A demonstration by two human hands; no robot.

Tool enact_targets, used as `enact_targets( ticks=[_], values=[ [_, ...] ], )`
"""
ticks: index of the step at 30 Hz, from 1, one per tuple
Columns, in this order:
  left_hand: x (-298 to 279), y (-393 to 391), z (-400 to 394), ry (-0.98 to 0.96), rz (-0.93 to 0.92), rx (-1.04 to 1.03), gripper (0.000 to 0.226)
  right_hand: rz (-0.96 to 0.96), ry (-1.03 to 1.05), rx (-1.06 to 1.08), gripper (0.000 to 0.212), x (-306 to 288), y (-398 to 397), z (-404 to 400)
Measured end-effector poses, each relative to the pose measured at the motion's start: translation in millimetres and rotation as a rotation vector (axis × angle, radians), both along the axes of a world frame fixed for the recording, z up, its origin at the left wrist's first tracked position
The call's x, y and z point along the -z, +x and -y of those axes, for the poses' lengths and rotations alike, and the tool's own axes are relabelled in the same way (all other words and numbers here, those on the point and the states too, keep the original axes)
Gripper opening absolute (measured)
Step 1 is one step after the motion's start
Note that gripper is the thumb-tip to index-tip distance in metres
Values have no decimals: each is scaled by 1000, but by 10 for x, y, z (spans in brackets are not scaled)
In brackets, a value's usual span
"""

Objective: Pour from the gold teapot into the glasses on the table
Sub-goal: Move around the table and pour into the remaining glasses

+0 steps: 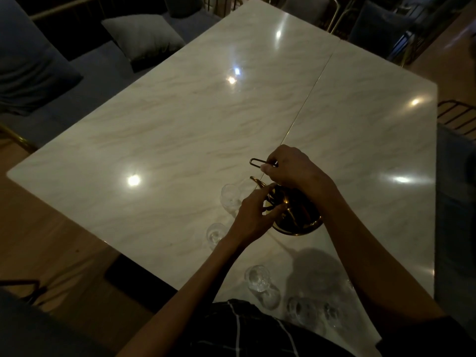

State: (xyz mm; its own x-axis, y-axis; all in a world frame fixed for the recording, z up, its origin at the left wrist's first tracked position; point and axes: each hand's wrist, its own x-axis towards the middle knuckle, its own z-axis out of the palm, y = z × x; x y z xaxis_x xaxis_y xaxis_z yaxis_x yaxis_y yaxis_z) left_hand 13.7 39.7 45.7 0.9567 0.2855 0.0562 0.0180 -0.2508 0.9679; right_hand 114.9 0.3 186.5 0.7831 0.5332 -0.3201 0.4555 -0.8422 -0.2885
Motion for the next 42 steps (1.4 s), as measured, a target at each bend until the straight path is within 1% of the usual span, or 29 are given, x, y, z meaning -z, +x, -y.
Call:
enact_targets(
  ticks=[30,42],
  values=[
    [-7,2,-37,17,6,-2,46,-1,2,3,30,-14,-17,-26],
    [8,-7,-17,-18,-4,1,47,-16,6,1,30,-11,-28,-5]
  ],
)
